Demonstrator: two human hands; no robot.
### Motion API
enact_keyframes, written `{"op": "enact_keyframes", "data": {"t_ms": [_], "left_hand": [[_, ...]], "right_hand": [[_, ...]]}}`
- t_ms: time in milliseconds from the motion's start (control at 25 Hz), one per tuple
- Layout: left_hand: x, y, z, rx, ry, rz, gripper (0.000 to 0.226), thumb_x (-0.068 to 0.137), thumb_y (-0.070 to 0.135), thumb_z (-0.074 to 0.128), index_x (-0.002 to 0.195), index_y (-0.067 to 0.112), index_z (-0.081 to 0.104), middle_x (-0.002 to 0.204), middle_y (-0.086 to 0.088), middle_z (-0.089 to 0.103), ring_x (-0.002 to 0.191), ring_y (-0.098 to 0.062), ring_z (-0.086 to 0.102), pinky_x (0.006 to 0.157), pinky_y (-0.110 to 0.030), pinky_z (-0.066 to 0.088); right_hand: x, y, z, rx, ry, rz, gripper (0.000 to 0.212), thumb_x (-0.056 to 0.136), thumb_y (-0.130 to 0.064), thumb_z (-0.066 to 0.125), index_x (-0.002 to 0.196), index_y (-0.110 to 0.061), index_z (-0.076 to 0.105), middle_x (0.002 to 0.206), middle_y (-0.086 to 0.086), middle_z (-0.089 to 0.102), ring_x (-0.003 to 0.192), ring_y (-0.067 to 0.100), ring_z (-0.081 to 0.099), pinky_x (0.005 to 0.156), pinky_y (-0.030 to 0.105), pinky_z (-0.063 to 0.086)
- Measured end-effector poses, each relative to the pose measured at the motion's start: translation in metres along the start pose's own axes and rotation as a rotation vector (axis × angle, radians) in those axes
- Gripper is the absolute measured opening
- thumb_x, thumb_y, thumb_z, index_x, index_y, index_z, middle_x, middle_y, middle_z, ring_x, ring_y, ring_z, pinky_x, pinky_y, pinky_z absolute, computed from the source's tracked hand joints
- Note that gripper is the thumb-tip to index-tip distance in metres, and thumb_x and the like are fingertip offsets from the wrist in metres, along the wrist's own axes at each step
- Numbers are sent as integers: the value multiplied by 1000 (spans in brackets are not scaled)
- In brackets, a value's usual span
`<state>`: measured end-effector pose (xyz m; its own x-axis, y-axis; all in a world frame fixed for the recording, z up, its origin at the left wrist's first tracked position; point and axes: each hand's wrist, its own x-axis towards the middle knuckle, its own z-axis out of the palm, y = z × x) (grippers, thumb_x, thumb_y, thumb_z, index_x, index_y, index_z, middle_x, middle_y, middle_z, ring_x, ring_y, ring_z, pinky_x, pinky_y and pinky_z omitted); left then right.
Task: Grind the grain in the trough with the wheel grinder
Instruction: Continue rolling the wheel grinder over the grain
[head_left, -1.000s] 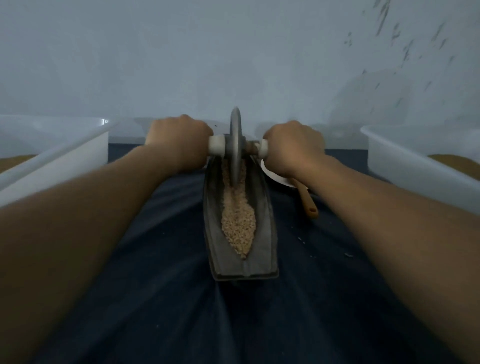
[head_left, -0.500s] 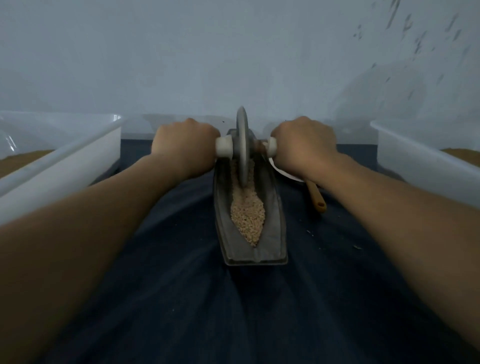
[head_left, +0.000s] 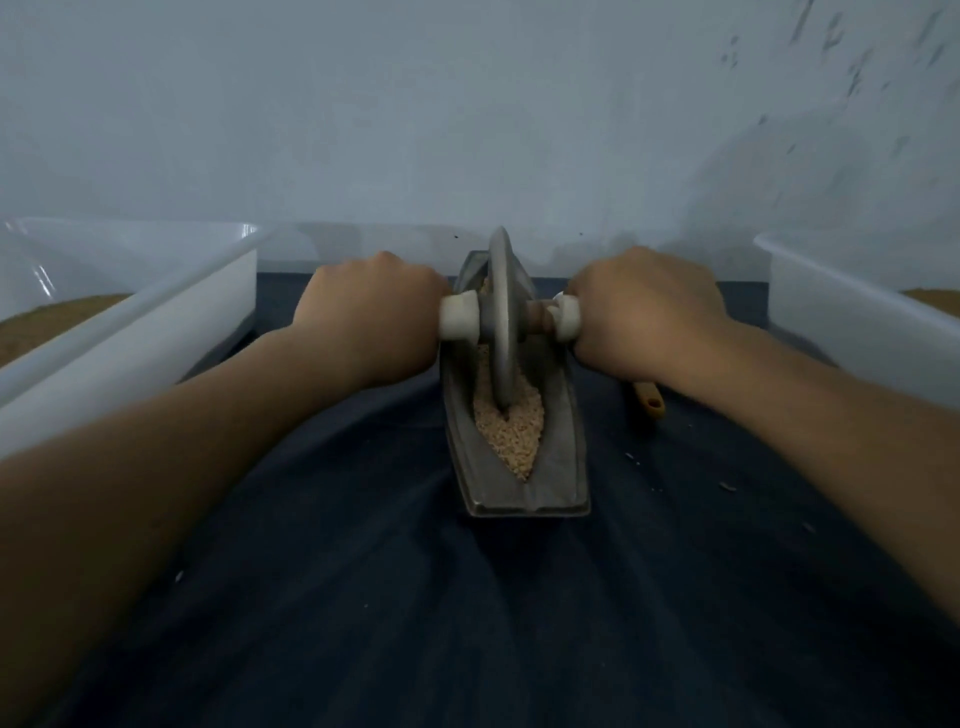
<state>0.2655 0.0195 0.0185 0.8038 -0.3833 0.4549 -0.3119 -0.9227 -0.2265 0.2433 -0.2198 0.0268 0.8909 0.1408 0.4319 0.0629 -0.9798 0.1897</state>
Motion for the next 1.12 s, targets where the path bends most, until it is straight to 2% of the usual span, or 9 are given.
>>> {"op": "enact_keyframes", "data": {"t_ms": [240, 320, 480, 640, 720, 840, 960, 1040, 1120], "left_hand": [[50, 11, -7, 94, -73, -75, 17, 88, 28, 57, 102, 29, 66, 87, -3, 56, 77, -28, 57, 65, -36, 40], [27, 8, -12, 112, -40, -16, 14, 86, 29, 58, 97, 32, 65, 75, 2, 47, 68, -24, 51, 61, -34, 39], [-4, 1, -7, 133, 109, 85, 13, 78, 29, 64, 85, 39, 60, 61, 10, 29, 47, -12, 24, 47, -24, 21], [38, 5, 3, 134, 59, -44, 12, 86, 25, 59, 95, 31, 65, 72, 1, 45, 63, -25, 47, 58, -33, 36], [52, 8, 3, 128, 47, -79, 15, 89, 23, 58, 101, 28, 65, 86, -6, 58, 77, -31, 59, 65, -36, 41], [27, 8, 1, 82, 46, -45, 13, 89, 25, 58, 100, 30, 63, 87, -4, 60, 82, -33, 63, 63, -36, 42], [-12, -2, -2, 28, 112, 10, 10, 82, 30, 60, 86, 38, 58, 69, 9, 48, 63, -23, 55, 51, -27, 30], [-14, -6, 1, 21, 112, 1, 11, 80, 31, 60, 84, 41, 57, 67, 10, 48, 59, -20, 49, 48, -23, 22], [1, -3, 9, 23, 54, -55, 12, 84, 32, 59, 94, 40, 62, 75, 5, 55, 65, -22, 52, 50, -26, 27]], "right_hand": [[34, -4, 8, 143, -98, 105, 12, 86, -25, 66, 97, -26, 70, 95, 4, 64, 78, 26, 57, 67, 33, 47], [8, 1, 6, 107, -69, 37, 4, 84, -32, 68, 86, -30, 66, 83, 0, 63, 69, 22, 56, 57, 29, 42], [-17, 9, 8, 42, -5, -32, 12, 69, -34, 64, 66, -33, 52, 63, -7, 53, 54, 14, 47, 47, 22, 28], [29, -2, 13, 123, -68, 99, 3, 84, -27, 66, 87, -29, 65, 84, 0, 59, 70, 23, 53, 62, 30, 46], [44, -7, 12, 122, -79, 133, 12, 86, -19, 65, 96, -25, 68, 95, 5, 60, 78, 27, 54, 71, 34, 49], [21, -5, 1, 83, -88, 44, 11, 85, -25, 69, 95, -26, 68, 87, 2, 59, 73, 23, 52, 61, 30, 41], [-11, 1, -6, 14, 0, -61, 12, 73, -29, 73, 82, -31, 65, 66, -4, 49, 54, 15, 47, 47, 22, 29], [-6, 2, -6, -9, 26, -72, 12, 69, -30, 72, 80, -32, 67, 64, -5, 50, 52, 15, 45, 47, 21, 27], [14, -2, 0, -7, 29, -22, 10, 75, -29, 71, 84, -32, 69, 71, -3, 53, 56, 17, 45, 51, 23, 30]]}}
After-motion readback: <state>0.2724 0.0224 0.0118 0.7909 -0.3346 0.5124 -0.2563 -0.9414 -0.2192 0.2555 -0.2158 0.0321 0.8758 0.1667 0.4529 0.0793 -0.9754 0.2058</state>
